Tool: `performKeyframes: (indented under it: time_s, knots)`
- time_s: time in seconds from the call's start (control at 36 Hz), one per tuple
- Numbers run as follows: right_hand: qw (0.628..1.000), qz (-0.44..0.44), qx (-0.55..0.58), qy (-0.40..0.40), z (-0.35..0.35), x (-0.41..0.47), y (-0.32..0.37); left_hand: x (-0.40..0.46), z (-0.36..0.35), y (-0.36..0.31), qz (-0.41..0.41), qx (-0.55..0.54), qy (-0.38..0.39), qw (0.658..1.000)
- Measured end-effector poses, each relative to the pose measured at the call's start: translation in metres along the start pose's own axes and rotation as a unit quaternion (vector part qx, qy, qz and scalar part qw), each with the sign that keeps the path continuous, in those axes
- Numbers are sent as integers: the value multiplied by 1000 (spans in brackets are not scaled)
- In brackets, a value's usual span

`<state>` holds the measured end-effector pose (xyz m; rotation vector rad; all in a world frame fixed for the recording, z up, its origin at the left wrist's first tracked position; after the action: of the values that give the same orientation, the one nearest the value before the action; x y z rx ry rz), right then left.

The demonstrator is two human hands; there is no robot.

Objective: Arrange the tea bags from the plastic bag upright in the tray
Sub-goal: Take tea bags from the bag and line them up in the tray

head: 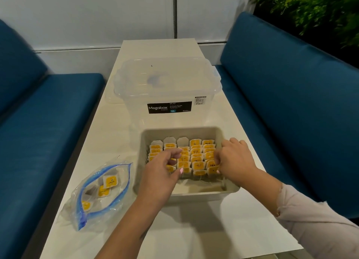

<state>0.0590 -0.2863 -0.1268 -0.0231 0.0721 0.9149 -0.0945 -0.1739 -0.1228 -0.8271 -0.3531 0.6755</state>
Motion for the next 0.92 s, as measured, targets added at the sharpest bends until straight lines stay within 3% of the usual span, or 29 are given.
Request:
performKeyframes:
  time_s: [0.17, 0.36, 0.58, 0.75, 0.92]
  knots:
    - [1000, -3, 22, -1, 4, 0, -2, 0, 5, -1, -4, 6, -6, 1000]
    - [995, 6, 101, -27, 25, 6, 16, -1, 42, 2, -19, 36, -65, 997]
    - [983, 103, 141, -53, 51, 16, 98, -29, 124, 51, 60, 151, -172, 972]
    - [962, 182, 191, -65, 55, 10, 167, -54, 144, 104, 211, 179, -97, 956]
    - [949, 208, 236, 6, 36, 1, 227, -56, 143, 129, 233, 185, -53, 953]
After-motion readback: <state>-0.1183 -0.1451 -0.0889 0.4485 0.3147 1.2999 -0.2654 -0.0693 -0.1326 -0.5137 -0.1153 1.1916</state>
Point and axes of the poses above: each hand's wrist, its own x-axis towards the middle knuckle, its own z-axis out of the back of the hand, y = z × x, the point moved 6 cm from there along x, towards the middle knuckle, and after that the axes turned 5 degrees about x, right-handed, at the moved point
